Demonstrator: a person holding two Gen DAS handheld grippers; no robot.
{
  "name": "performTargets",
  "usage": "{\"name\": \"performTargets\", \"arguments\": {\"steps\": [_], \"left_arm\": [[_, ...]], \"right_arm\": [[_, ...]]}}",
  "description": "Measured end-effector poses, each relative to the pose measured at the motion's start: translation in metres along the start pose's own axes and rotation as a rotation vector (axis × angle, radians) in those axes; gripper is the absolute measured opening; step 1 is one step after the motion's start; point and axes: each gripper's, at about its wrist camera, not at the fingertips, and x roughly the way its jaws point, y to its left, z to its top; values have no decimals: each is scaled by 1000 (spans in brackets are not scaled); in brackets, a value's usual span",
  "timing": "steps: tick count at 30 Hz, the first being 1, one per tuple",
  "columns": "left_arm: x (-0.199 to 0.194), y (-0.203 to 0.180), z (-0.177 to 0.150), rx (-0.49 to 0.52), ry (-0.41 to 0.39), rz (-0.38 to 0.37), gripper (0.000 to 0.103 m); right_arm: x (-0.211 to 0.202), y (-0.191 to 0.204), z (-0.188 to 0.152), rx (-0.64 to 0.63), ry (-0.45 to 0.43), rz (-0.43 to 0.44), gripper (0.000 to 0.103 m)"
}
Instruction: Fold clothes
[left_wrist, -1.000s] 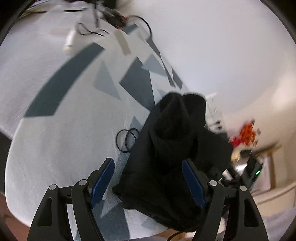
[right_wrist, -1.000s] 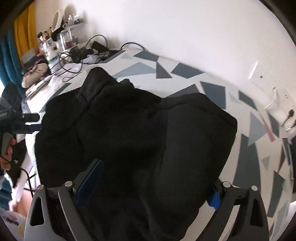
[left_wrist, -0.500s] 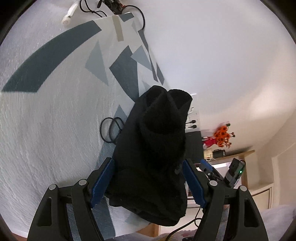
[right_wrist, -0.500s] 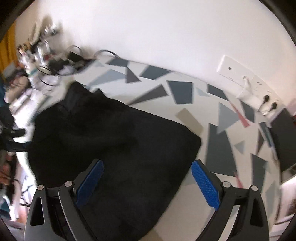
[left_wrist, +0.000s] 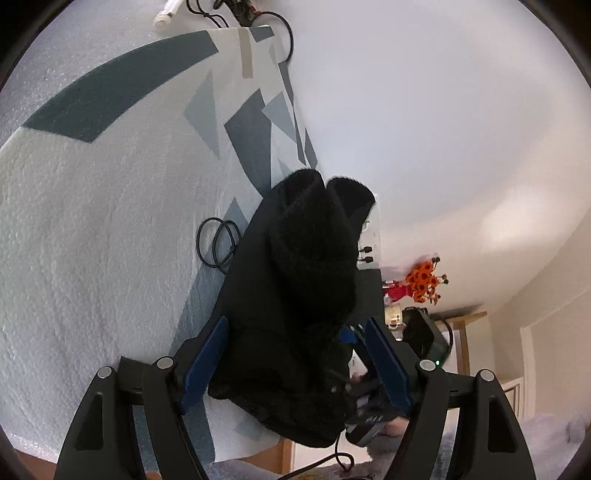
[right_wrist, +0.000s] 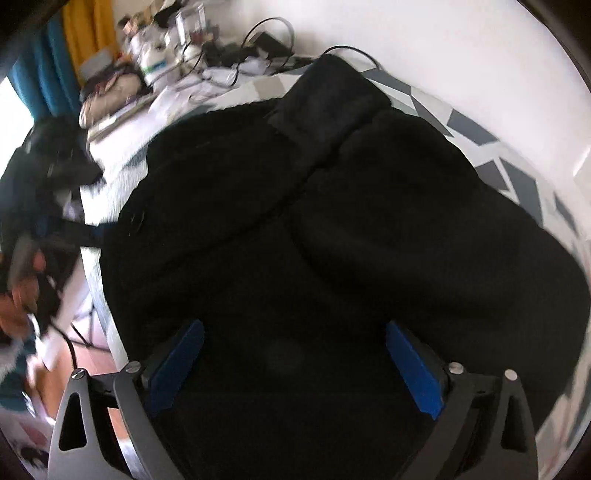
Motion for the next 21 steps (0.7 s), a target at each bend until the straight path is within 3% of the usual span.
{"name": "performTargets", "arguments": {"steps": [5, 8, 12, 14, 18, 20, 21], "left_arm": [[5, 3, -4, 8, -5, -38, 76], [8, 11, -5, -36, -22, -110, 76], [12, 19, -5, -147, -42, -260, 76], [16, 19, -7, -165, -47, -288, 76], [23, 2, -13, -87, -49, -204, 77], [27, -15, -17, 17, -42, -68, 77], [30, -26, -19, 94, -33, 44, 77]], "right_arm": [[7, -5, 5, 16, -10, 25, 103], [6, -5, 4, 20, -21, 36, 103], [4, -6, 4, 32, -31, 54, 103], [3, -5, 3, 39, -35, 62, 103], [2, -6, 3, 48, -42, 73, 103], [2, -6, 3, 48, -44, 75, 103], [2, -6, 3, 49, -46, 76, 103]]}}
